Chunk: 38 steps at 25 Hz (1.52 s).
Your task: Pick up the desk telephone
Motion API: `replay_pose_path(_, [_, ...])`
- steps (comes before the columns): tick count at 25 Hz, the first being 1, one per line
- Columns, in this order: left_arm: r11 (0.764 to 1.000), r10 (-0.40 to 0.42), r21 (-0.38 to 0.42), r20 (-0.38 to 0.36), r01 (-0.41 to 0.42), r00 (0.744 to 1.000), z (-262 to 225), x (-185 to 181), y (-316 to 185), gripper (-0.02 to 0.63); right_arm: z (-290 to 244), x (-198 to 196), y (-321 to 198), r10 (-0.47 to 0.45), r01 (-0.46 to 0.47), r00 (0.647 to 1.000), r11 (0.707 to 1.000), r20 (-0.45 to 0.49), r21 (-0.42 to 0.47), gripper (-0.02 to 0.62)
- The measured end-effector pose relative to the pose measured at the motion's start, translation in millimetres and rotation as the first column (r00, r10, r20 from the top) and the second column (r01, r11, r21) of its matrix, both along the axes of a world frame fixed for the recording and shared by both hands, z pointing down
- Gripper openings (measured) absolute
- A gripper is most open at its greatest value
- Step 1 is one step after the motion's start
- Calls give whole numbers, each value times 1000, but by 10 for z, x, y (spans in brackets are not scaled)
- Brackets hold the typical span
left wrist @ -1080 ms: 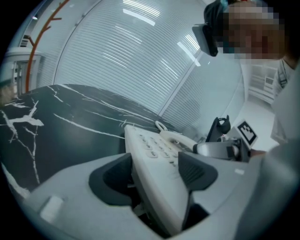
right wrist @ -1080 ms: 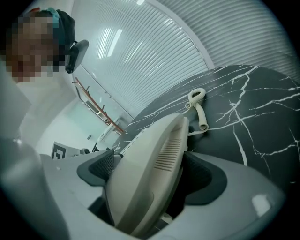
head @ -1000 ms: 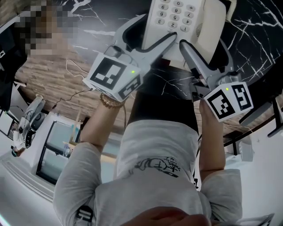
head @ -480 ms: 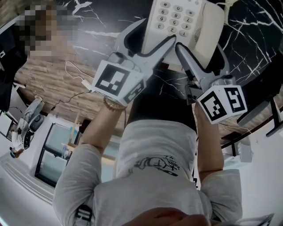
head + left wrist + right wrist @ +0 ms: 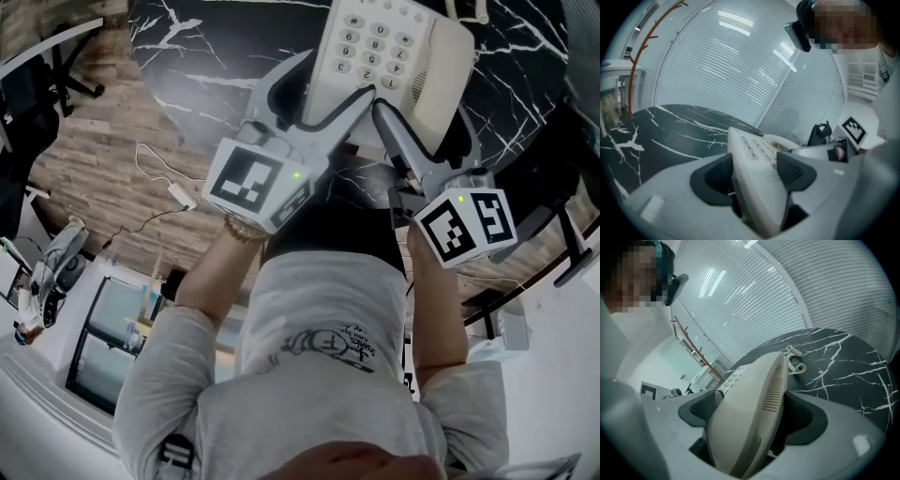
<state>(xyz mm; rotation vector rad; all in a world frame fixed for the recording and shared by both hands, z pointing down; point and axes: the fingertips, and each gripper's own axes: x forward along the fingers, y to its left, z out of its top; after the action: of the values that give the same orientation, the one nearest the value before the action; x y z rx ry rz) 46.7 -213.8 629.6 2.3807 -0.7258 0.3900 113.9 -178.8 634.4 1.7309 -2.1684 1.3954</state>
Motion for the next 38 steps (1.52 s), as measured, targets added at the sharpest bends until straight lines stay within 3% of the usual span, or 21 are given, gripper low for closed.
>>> replay_pose_path(7, [997, 3, 80, -10, -2, 1000, -612, 87, -88, 287, -544, 70, -57, 17, -18, 1000, 999, 16, 43, 454])
replay_pose_path(38, [963, -118, 234, -84, 134, 990, -2933, -108, 291, 285, -2884, -99, 282, -58, 77, 994, 971, -90, 227, 453])
